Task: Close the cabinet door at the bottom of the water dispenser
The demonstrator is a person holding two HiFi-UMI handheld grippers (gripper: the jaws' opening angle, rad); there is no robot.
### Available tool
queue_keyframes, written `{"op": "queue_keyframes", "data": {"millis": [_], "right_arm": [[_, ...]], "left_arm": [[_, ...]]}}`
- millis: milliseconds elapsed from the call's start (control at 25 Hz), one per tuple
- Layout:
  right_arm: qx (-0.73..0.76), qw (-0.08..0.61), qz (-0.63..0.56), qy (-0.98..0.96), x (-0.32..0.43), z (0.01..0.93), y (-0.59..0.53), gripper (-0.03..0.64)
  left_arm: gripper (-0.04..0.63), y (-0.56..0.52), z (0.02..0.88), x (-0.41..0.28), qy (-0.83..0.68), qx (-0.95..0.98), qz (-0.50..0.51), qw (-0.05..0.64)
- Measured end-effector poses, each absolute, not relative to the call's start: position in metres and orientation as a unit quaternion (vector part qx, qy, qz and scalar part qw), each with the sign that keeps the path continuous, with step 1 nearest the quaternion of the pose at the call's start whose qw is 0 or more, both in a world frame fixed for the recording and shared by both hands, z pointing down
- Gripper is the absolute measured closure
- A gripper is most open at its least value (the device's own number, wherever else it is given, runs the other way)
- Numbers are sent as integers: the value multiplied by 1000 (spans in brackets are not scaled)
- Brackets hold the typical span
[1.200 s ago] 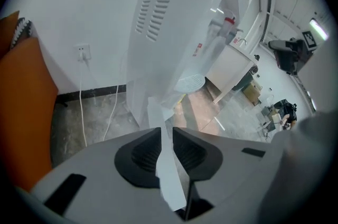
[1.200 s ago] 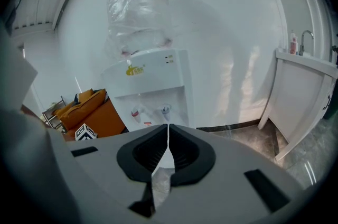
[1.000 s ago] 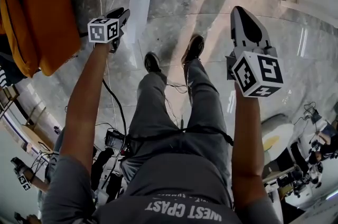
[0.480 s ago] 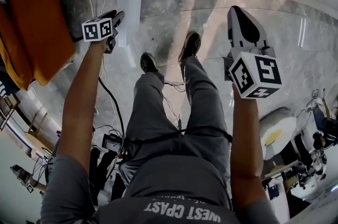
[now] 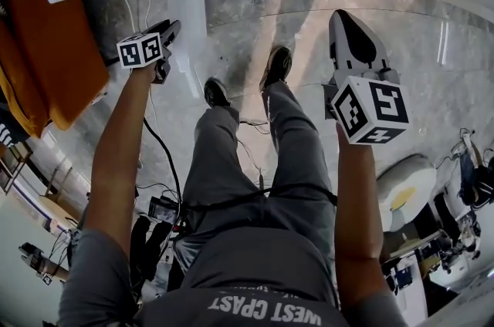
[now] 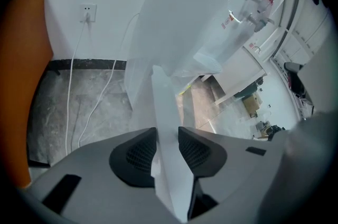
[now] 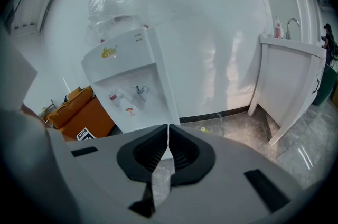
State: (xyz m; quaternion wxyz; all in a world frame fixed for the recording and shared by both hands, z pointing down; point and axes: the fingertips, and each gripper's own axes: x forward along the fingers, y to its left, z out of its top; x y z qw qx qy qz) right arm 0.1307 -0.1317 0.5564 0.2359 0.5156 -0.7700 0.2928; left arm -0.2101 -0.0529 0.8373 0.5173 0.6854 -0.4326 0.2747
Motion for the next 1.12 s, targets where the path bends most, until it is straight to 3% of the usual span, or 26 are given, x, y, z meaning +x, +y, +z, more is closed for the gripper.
{"op": "queue_keyframes", "data": {"millis": [520,1120], "right_arm": [[522,232,305,-762,153,561,-132,586],[538,235,317,-745,206,573,-128,586]], "left_arm": [[453,-58,834,-138,-371,726,286,503],[466,-121,834,-76,-391,757,306,425]]}}
